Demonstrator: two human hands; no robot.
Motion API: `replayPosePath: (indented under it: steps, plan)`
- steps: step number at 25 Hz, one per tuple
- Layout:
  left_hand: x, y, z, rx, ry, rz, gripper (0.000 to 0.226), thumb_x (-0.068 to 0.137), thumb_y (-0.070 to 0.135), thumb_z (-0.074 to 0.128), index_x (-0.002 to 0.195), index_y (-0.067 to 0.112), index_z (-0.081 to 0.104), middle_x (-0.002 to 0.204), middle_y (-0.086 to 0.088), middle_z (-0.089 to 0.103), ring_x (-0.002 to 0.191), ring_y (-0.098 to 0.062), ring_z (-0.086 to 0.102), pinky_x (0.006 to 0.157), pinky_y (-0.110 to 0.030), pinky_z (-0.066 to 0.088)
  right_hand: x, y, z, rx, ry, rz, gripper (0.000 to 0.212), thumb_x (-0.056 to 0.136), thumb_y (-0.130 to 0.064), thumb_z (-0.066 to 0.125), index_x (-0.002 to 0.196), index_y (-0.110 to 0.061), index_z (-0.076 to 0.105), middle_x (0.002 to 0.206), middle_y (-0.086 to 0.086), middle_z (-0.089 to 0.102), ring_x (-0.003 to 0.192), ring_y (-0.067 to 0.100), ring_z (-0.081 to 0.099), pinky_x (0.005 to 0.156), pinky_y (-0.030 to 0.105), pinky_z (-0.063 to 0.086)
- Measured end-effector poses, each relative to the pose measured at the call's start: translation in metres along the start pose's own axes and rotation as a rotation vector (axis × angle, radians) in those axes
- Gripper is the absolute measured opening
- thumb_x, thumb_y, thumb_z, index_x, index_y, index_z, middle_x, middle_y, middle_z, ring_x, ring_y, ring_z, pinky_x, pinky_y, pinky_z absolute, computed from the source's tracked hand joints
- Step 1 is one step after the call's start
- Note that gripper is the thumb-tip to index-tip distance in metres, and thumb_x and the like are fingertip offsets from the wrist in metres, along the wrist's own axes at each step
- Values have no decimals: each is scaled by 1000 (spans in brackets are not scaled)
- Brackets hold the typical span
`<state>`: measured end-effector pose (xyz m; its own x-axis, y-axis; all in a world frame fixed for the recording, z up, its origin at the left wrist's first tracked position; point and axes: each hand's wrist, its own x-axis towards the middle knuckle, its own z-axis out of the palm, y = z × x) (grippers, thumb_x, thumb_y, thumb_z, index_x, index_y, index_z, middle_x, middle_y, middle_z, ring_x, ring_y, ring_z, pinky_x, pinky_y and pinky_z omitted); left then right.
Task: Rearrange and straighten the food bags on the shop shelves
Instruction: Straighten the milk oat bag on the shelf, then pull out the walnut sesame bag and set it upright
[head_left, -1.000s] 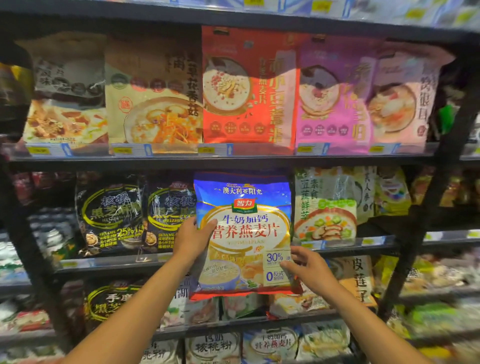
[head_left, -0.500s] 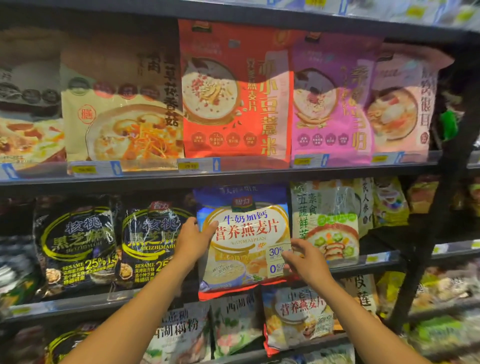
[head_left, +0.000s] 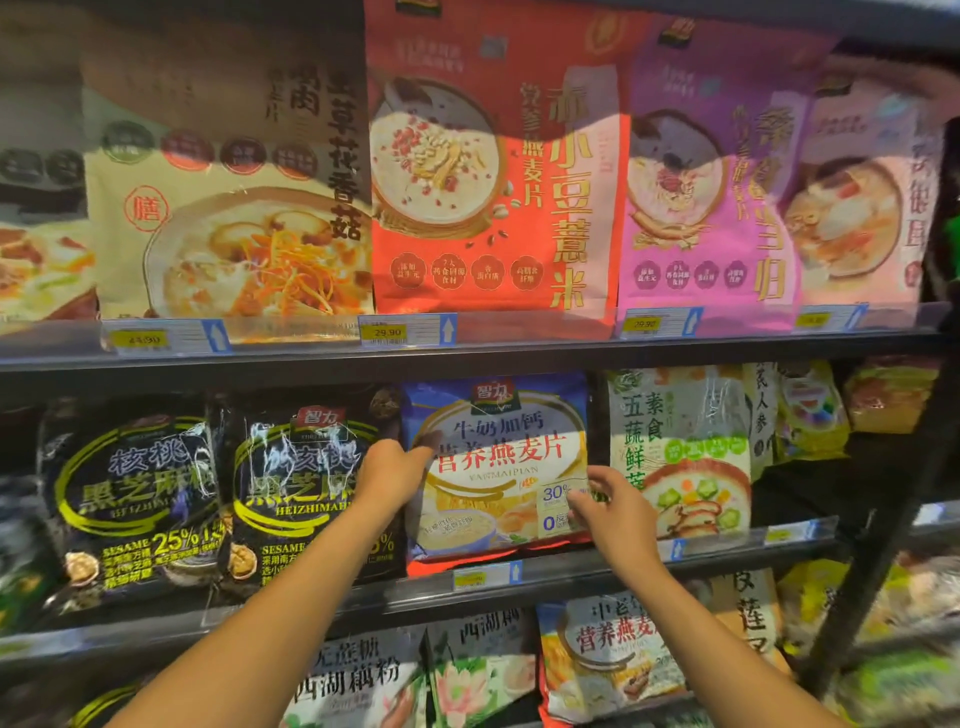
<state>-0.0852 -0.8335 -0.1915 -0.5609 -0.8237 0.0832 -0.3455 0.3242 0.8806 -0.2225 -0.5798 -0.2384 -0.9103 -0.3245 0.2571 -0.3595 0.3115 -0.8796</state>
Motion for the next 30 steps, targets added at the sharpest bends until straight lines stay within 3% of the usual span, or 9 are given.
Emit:
replayPosePath:
  steps: [2,5,7,10,12,15,22,26,30]
  plan:
    - [2,4,0,40,-24,2,48,90,64,63,93,16,59,97,-14,69,88,-33,65,79,-42,51,4,0,3,-3,13,-10,40,94,-20,75,132,-13,63,123,5,68,61,-25,59,56,1,45]
    - [8,4,1,37,-43,35,91,77,81,58,146,22,50,125,-12,71,110,-37,66,95,-50,55,5,2,5,-18,27,-23,40,95,-20,74,132,-13,62,125,3,66,63,-22,62,58,3,49]
    - [11,5,0,47,-45,35,106,68,87,56,153,26,43,131,-12,69,115,-37,65,97,-51,55,6,3,7,-38,38,-28,38,94,-23,74,129,-16,61,127,2,66,63,-8,70,57,9,52]
    - [8,5,-1,155,-30,61,86,83,74,63,144,15,51,117,-17,73,106,-38,67,91,-48,56,3,10,9,-108,23,-25,41,93,-25,76,129,-15,59,125,2,66,76,0,67,68,15,49]
    - [1,0,5,221,-40,122,62,86,64,69,109,8,63,86,-13,70,79,-32,65,70,-41,54,-2,24,9,-182,-24,3,43,93,-26,76,129,-12,58,127,8,67,98,16,66,78,26,46]
    - [-12,-6,14,218,-37,121,53,88,53,73,68,13,46,60,-3,46,58,-25,47,54,-35,33,-9,35,4,-201,-61,40,41,94,-28,75,127,-11,57,124,10,67,100,19,59,79,30,44]
    - [-11,-4,11,195,-39,86,55,85,55,76,67,13,46,63,-2,45,55,-19,43,52,-31,33,-17,31,6,-195,-21,35,60,93,-23,75,146,-4,53,138,14,65,118,26,64,96,36,51]
    - [-19,-5,3,219,-29,135,55,84,55,77,71,16,40,68,-1,40,60,-19,39,54,-33,32,-32,22,11,-124,-16,25,65,93,-14,72,152,-8,46,131,11,67,80,-3,62,69,13,46]
    - [-29,-3,-5,256,8,163,47,86,50,75,89,12,49,85,-5,52,71,-20,46,59,-36,37,-37,13,10,-91,8,-13,74,91,-14,76,155,-16,38,150,4,40,96,10,69,68,10,47]
